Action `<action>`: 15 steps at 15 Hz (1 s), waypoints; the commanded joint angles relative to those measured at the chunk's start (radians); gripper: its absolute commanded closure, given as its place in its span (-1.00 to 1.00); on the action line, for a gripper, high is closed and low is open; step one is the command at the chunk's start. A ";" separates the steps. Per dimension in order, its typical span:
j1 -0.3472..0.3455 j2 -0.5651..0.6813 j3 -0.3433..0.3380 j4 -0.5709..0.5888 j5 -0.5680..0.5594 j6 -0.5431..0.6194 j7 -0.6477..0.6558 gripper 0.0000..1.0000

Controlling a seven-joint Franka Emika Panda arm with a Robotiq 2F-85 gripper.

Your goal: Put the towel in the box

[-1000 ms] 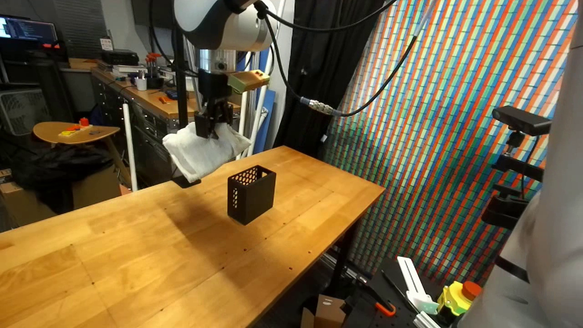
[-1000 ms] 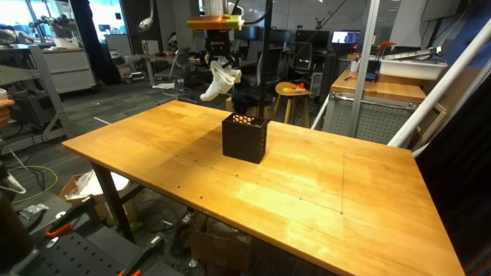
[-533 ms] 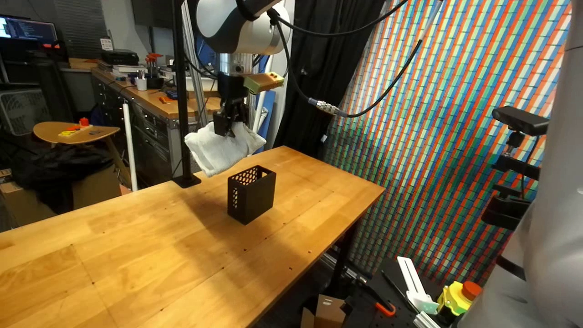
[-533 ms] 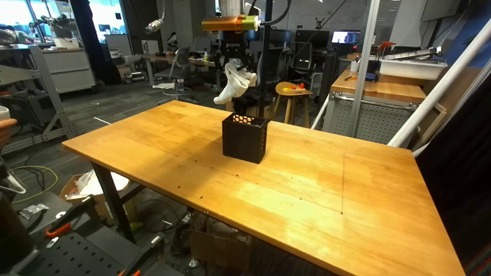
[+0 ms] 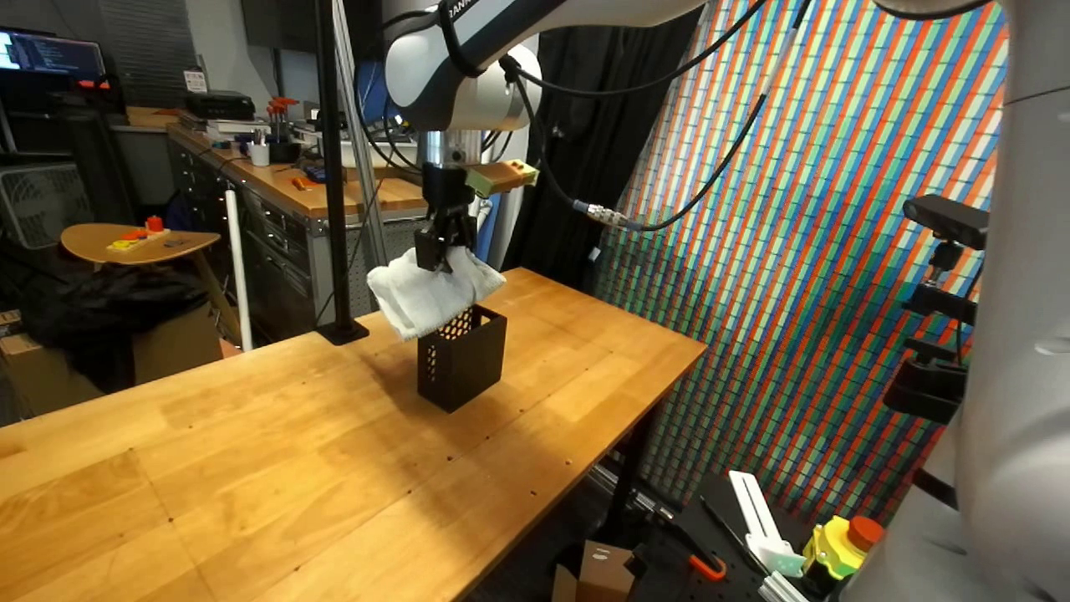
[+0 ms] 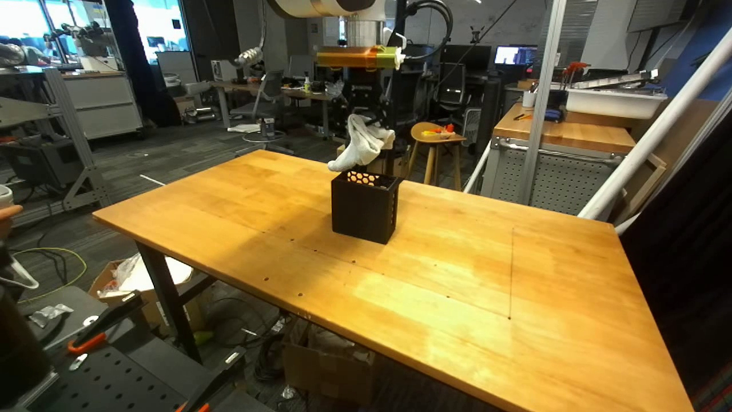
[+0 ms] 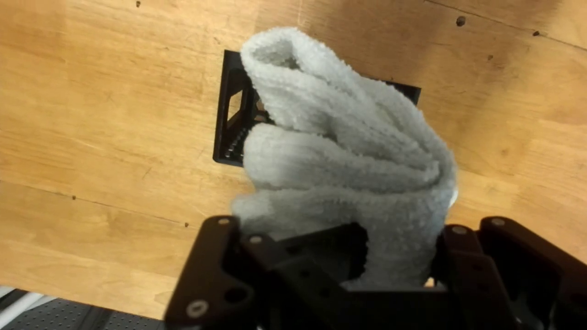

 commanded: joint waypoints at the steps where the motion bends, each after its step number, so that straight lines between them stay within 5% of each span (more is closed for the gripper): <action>1: -0.007 0.031 -0.001 0.013 0.032 0.001 -0.032 1.00; 15: -0.054 0.190 0.015 0.027 0.064 0.057 -0.093 1.00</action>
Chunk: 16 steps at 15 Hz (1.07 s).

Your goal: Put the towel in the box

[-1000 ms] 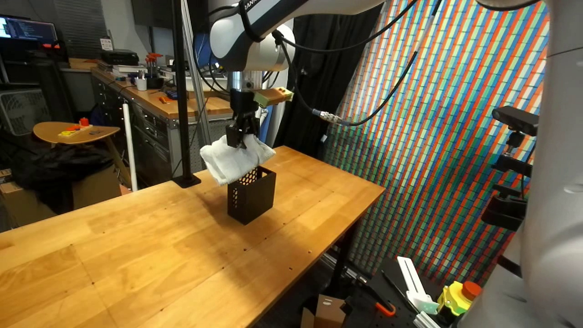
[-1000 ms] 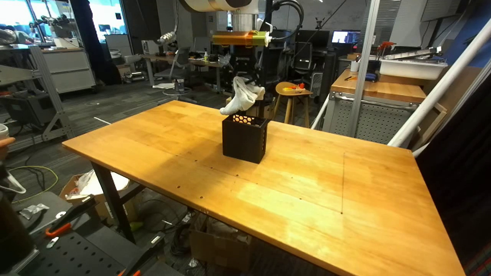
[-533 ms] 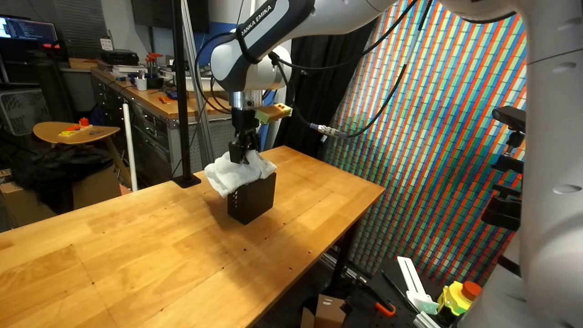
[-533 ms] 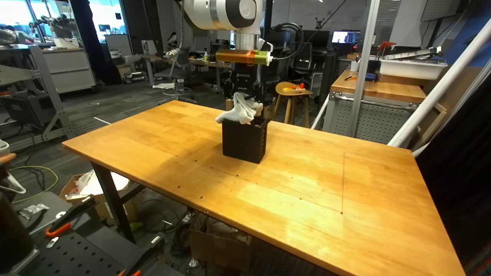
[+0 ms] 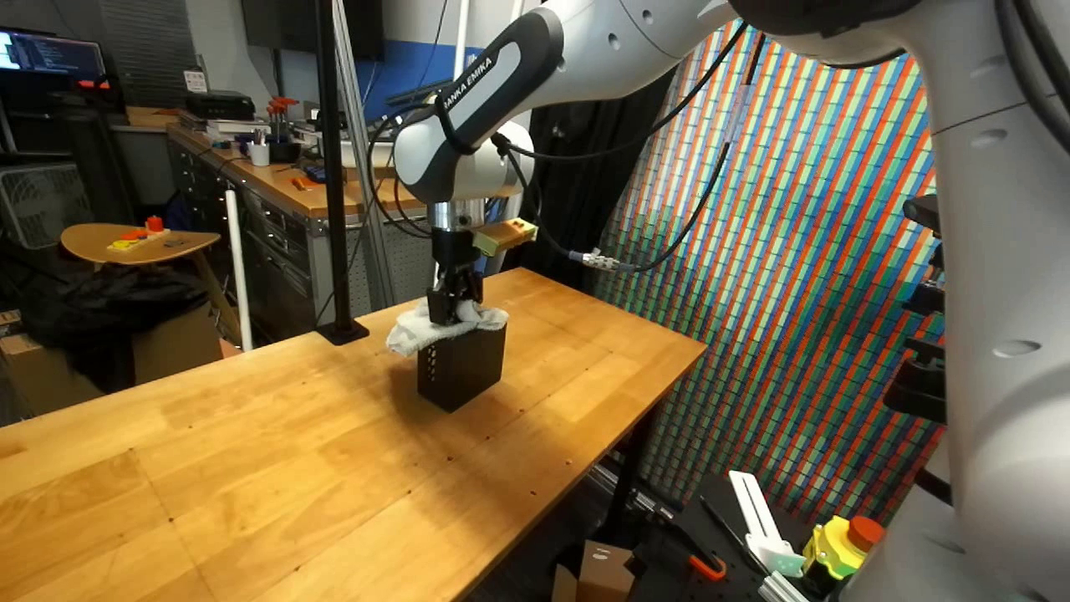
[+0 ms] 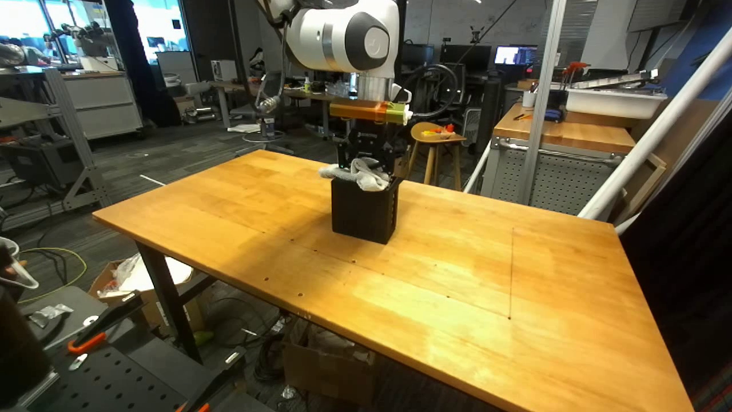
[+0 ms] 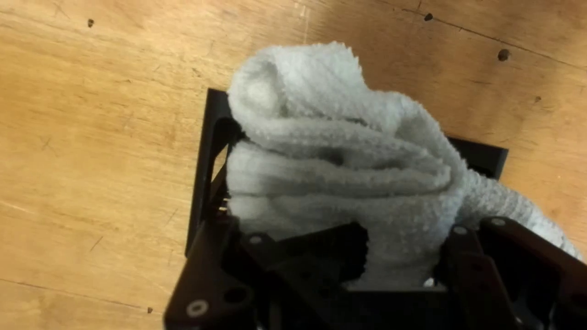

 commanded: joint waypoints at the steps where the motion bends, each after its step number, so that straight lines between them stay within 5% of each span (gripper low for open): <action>1: -0.024 0.047 0.016 0.026 0.057 0.005 -0.035 1.00; 10: -0.044 0.038 0.013 0.015 0.119 -0.012 -0.045 0.98; 12: -0.040 0.006 0.010 0.010 0.112 -0.009 -0.041 0.46; 16: -0.022 -0.062 0.004 0.004 0.084 -0.011 -0.029 -0.03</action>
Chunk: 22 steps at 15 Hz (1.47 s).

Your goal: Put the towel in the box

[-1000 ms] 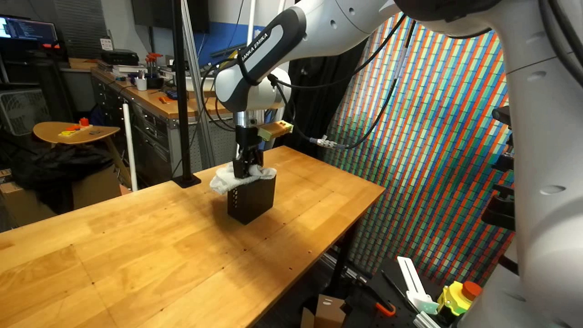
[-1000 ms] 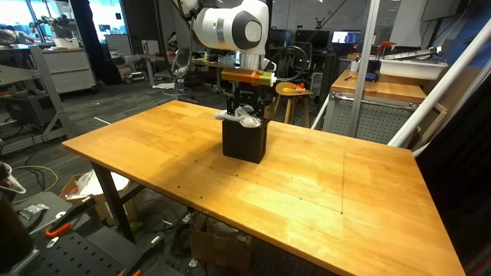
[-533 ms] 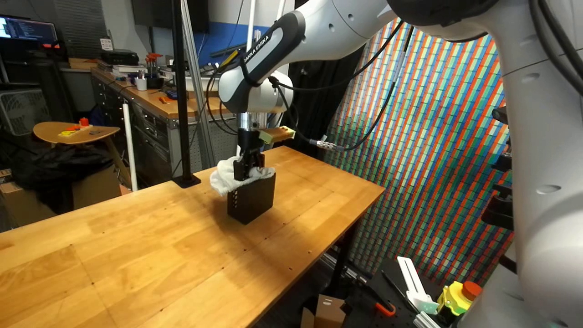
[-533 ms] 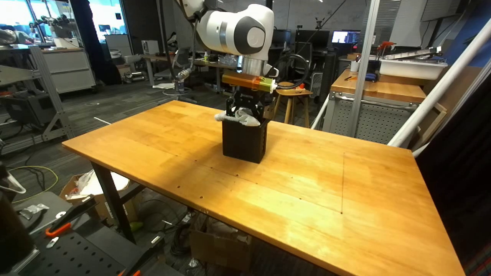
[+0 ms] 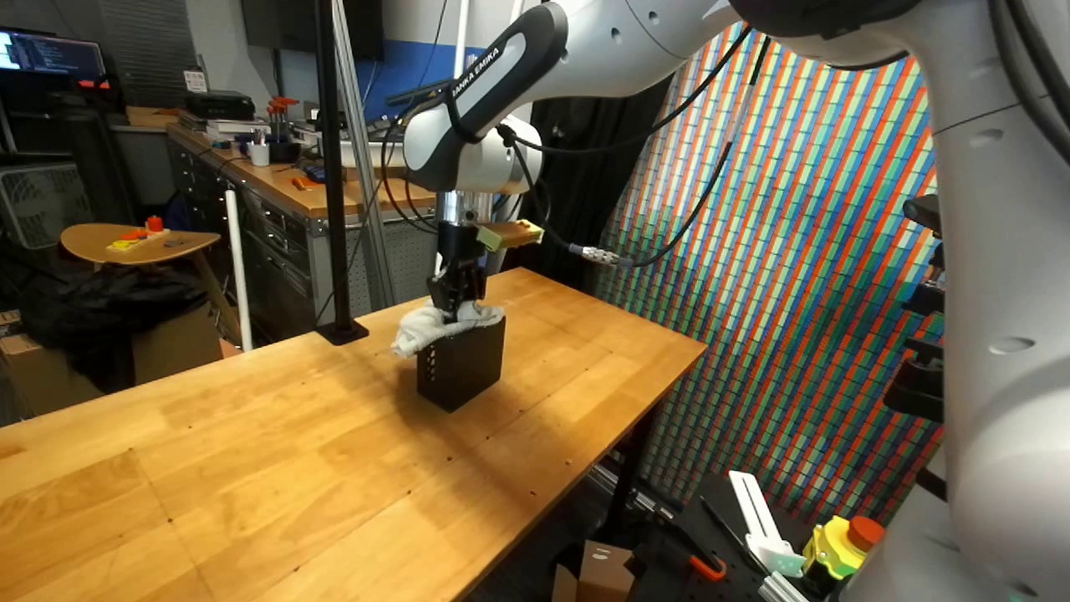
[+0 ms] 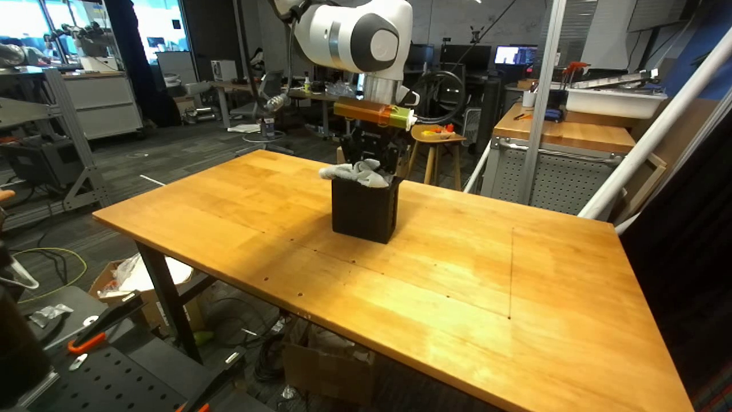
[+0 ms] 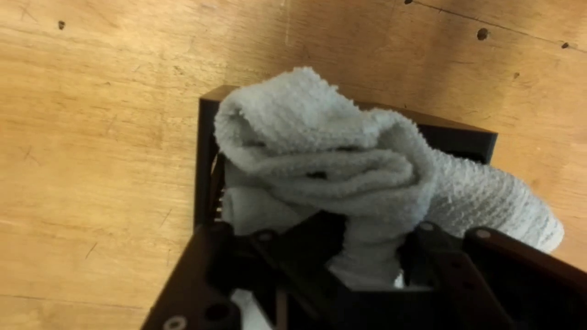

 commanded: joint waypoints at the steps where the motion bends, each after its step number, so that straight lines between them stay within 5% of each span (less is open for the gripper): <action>1: 0.014 -0.078 -0.003 -0.008 -0.020 -0.007 0.001 -0.20; 6: 0.041 -0.159 -0.008 -0.022 -0.059 -0.004 0.010 -0.91; 8: 0.050 -0.178 -0.010 -0.024 -0.076 -0.001 0.011 -1.00; 9: 0.054 -0.184 -0.012 -0.026 -0.086 0.002 0.015 -0.39; 11: 0.061 -0.189 -0.015 -0.026 -0.109 0.004 0.016 -0.46; 19: 0.062 -0.183 -0.020 -0.036 -0.150 0.002 0.016 0.80; 22: 0.061 -0.169 -0.020 -0.033 -0.150 0.002 0.014 1.00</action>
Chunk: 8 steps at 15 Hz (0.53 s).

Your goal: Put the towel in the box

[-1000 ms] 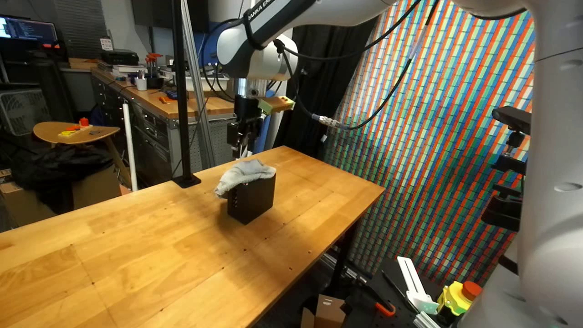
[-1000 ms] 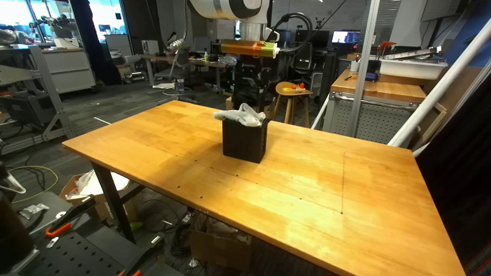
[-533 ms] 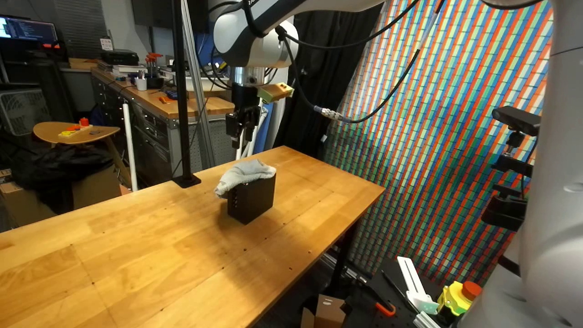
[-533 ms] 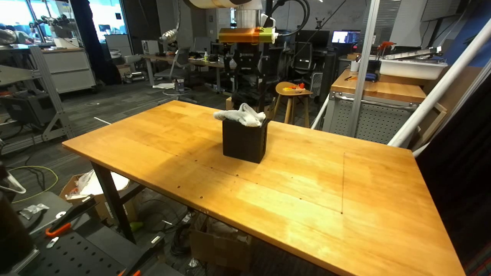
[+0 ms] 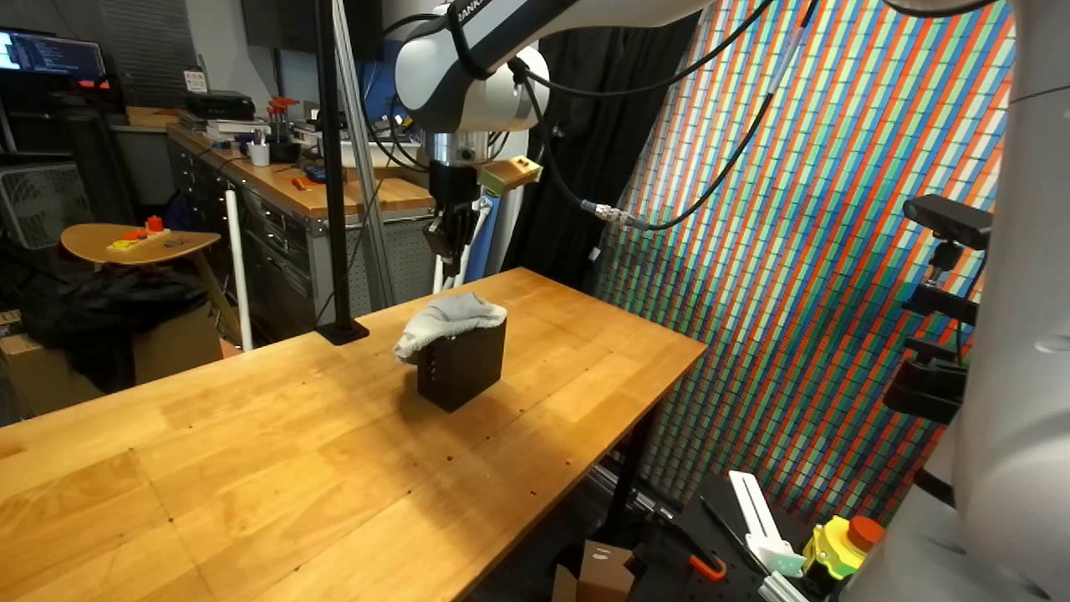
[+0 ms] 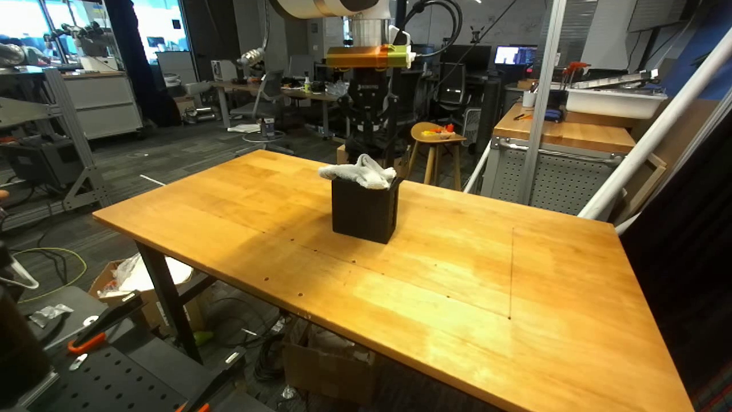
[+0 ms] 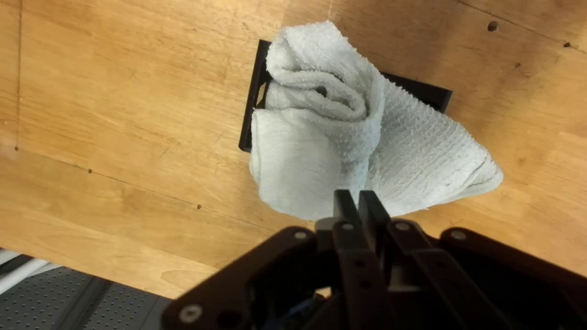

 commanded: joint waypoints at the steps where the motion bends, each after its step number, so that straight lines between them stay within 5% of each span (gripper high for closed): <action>1: 0.012 0.001 -0.011 -0.005 -0.013 0.003 0.008 1.00; 8: 0.004 0.084 -0.002 0.006 0.007 0.009 -0.007 1.00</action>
